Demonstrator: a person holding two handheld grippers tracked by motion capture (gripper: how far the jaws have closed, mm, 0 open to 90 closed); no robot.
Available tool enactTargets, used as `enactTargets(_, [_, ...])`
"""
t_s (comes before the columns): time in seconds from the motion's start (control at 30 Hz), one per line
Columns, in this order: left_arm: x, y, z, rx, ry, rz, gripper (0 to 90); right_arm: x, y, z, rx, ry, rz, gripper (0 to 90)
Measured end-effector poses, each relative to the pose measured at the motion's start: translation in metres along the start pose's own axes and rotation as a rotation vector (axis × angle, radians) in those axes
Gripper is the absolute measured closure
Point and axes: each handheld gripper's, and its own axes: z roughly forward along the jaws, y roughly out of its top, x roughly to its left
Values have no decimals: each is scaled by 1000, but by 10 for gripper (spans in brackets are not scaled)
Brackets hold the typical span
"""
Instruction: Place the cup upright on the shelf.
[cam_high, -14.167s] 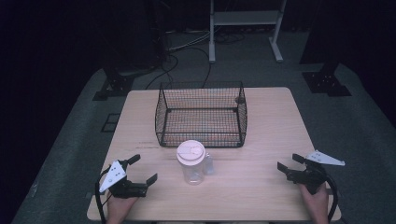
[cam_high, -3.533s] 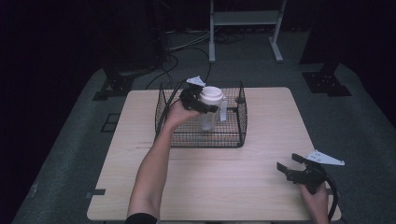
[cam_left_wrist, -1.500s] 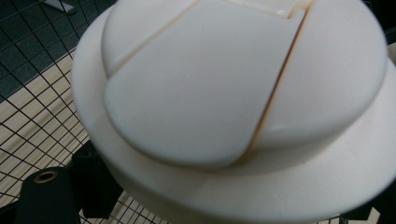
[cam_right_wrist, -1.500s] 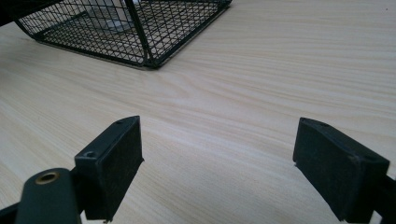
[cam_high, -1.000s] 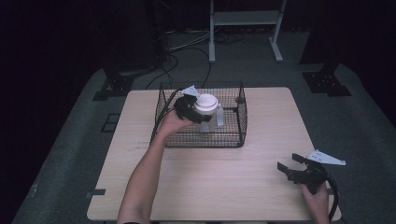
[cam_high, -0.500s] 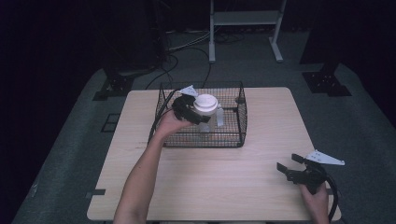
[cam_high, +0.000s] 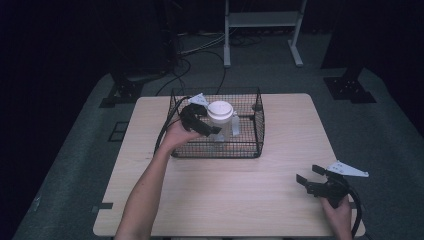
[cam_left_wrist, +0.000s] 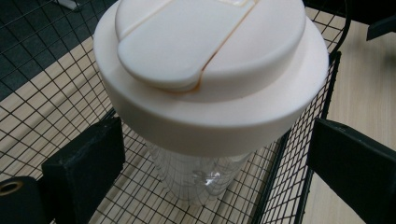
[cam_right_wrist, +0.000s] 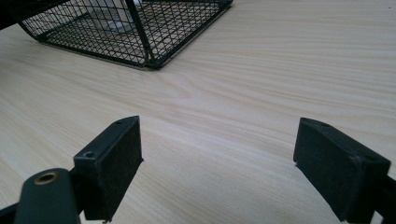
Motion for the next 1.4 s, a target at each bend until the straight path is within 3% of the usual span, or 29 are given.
enactTargets(0.73, [-5, -11, -27, -7, 19, 2, 29, 1, 0, 0, 4, -12, -2, 144])
enactTargets(1.4, [-31, -22, -57, -45, 18, 53, 29, 1, 0, 1, 7, -20, -10, 143])
